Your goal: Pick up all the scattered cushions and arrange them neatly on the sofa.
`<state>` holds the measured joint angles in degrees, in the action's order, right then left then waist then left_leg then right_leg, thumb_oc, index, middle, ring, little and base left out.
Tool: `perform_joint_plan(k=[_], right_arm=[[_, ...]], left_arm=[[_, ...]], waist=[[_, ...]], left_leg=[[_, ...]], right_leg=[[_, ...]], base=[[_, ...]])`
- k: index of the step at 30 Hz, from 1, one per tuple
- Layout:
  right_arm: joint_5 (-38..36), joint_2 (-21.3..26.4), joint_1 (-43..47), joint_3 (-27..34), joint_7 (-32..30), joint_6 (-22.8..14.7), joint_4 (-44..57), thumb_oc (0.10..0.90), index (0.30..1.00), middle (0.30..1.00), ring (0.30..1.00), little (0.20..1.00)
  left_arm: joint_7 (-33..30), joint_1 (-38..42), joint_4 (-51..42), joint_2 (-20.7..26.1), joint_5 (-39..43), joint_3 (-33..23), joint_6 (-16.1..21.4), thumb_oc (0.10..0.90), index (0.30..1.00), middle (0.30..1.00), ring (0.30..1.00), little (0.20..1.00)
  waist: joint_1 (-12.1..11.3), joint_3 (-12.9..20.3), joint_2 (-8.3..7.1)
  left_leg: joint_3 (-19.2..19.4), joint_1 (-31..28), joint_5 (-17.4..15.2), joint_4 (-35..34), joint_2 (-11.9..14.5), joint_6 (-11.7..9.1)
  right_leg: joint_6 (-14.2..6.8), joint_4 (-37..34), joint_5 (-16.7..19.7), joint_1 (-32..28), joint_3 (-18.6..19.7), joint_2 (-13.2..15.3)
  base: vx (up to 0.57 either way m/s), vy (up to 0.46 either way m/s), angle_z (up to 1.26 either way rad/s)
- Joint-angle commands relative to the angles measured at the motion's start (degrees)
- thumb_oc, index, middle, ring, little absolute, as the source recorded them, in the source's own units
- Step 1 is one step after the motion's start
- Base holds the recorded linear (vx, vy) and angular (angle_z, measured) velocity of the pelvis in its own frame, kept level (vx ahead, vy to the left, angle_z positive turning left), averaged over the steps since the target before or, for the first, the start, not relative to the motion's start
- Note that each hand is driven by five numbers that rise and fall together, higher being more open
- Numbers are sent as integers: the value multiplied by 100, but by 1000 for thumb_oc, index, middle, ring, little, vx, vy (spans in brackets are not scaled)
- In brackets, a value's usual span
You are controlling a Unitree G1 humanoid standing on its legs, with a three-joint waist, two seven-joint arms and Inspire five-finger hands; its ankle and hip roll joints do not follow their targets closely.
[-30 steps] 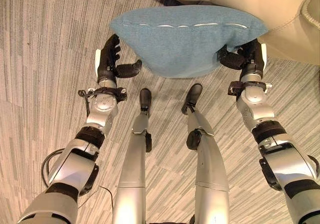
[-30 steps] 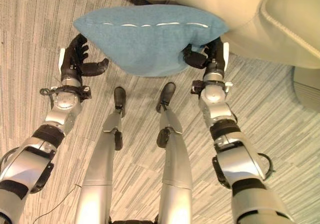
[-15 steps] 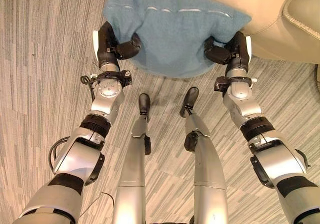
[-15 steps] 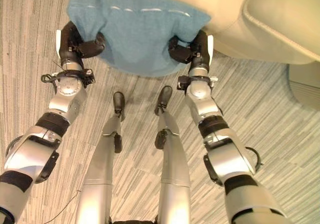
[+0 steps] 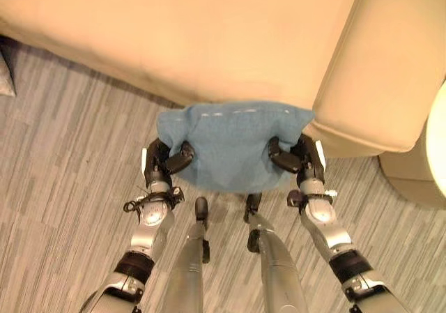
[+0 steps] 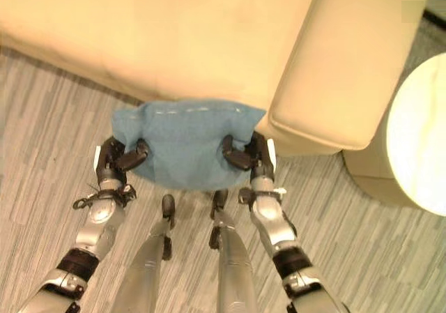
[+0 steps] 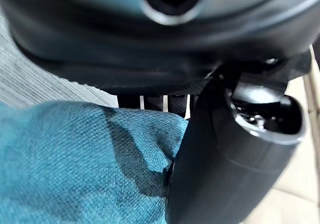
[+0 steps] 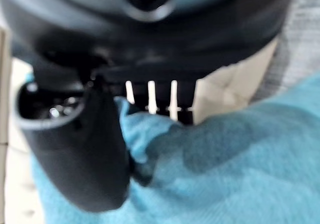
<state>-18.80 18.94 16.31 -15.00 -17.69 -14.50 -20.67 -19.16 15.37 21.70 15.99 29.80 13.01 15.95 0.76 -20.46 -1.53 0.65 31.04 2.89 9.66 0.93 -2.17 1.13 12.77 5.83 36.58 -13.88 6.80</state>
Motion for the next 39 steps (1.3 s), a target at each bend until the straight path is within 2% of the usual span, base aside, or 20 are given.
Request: perform_joint_plan(k=[1,2,3,5,12,15,18,19,22,23,27,28,31,32,33,35,37,39], right_arm=[[210,-227,-68,39,479,-502,612,400,300,300,300,300],[251,-151,-583,243,569,-451,724,400,300,300,300,300],[240,-136,-854,348,643,-430,801,400,300,300,300,300],[318,-87,-1210,488,726,-404,983,400,300,300,300,300],[411,-18,-1777,736,826,-317,1216,400,300,300,300,300],[405,-30,-1804,760,825,-319,1218,400,300,300,300,300],[309,-56,-1742,929,697,-333,1351,400,300,300,300,300],[300,-67,-1734,931,690,-318,1346,400,300,300,300,300],[316,-114,-1727,895,688,-297,1378,400,300,300,300,300],[307,-139,-1715,871,724,-242,1370,400,300,300,300,300],[312,-199,-1658,802,780,-207,1388,400,300,300,300,300],[362,-247,-1599,778,804,-198,1379,400,300,300,300,300],[442,-308,-1540,751,836,-169,1422,400,300,300,300,300],[442,-308,-1537,752,835,-169,1422,400,300,300,300,300],[418,-364,-1520,721,874,-181,1456,400,300,300,300,300],[414,-384,-1533,703,895,-187,1454,400,300,300,300,300],[481,-380,-1575,709,909,-186,1461,400,300,300,300,300],[466,-357,-1582,715,901,-204,1434,400,300,300,300,300]], left_arm=[[674,-36,-463,-128,-215,314,543,400,300,300,300,300],[805,-431,-601,-59,-233,322,487,400,300,300,300,300],[858,-646,-680,36,-356,313,453,400,300,300,300,300],[953,-986,-828,101,-451,262,413,400,300,300,300,300],[1086,-1497,-915,-15,-359,219,305,400,300,300,300,300],[1091,-1528,-906,-16,-395,245,294,400,300,300,300,300],[1013,-1428,-921,-1,-565,280,243,400,300,300,300,300],[1027,-1448,-905,-9,-566,269,255,400,300,300,300,300],[997,-1519,-961,14,-587,238,235,400,300,300,300,300],[1015,-1586,-994,52,-570,233,205,400,300,300,300,300],[1035,-1683,-1103,126,-556,163,165,400,300,300,300,300],[1032,-1661,-1079,164,-575,183,146,400,300,300,300,300],[990,-1656,-1059,207,-612,171,115,400,300,300,300,300],[990,-1653,-1059,207,-612,170,114,400,300,300,300,300],[997,-1623,-1059,248,-653,179,119,400,300,300,300,300],[1011,-1617,-1057,264,-687,168,121,400,300,300,300,300],[1047,-1626,-1037,223,-687,174,138,400,300,300,300,300],[1078,-1631,-1035,197,-692,198,133,400,300,300,300,300]], waist=[[-94,824,136],[-78,972,141],[-68,1077,143],[-36,1265,132],[-76,1423,4],[-68,1438,-4],[-24,1520,-106],[-29,1593,-85],[-51,1679,-89],[-66,1711,-135],[-163,1698,-157],[-185,1637,-158],[-154,1502,-128],[-156,1516,-123],[-118,1432,-49],[-107,1413,-18],[-49,1433,-15],[-4,1440,-63]], left_leg=[[-95,-687,107,-604,-50,-169],[-90,-1279,168,-875,10,-226],[-36,-1642,162,-1010,47,-263],[5,-2001,132,-1067,48,-288],[123,-2412,-226,-493,67,-304],[153,-2458,-228,-507,58,-293],[760,-1974,48,-559,74,-213],[886,-2046,34,-778,105,-175],[837,-2227,-27,-890,74,-114],[796,-2332,-104,-891,24,-66],[837,-2542,-281,-904,-48,82],[847,-2650,-397,-897,-98,198],[825,-2876,-489,-962,-188,370],[828,-2854,-476,-963,-181,369],[781,-2914,-498,-981,-146,423],[756,-2996,-527,-1007,-152,434],[623,-3176,-557,-1150,-221,408],[545,-3277,-602,-1215,-290,391]], right_leg=[[-469,-387,-779,-1285,-40,-126],[-493,-708,-771,-1971,-107,-211],[-506,-856,-807,-2366,-117,-276],[-514,-1075,-809,-2793,-106,-379],[-480,-1431,-893,-3696,-136,-395],[-481,-1452,-889,-3758,-157,-392],[-563,-1588,-792,-3779,-265,-290],[-585,-1597,-785,-3771,-259,-309],[-636,-1560,-806,-3840,-277,-307],[-679,-1468,-858,-3889,-234,-264],[-753,-1018,-978,-3874,-71,-143],[-868,-480,-947,-3749,-44,31],[-1006,564,-622,-3362,62,270],[-1002,550,-602,-3344,63,262],[-1007,1115,-548,-3005,174,225],[-989,1214,-605,-2900,220,190],[-836,711,-877,-2748,343,-102],[-813,135,-806,-2705,395,-284]], base=[[263,-124,-12],[241,-103,-9],[235,-93,9],[172,-70,23],[87,-33,5],[49,28,10],[45,102,23],[116,110,49],[177,108,3],[181,141,-44],[145,175,-24],[86,207,-13],[81,193,-9],[62,166,15],[70,132,23],[114,99,25],[195,26,11],[166,-34,8]])
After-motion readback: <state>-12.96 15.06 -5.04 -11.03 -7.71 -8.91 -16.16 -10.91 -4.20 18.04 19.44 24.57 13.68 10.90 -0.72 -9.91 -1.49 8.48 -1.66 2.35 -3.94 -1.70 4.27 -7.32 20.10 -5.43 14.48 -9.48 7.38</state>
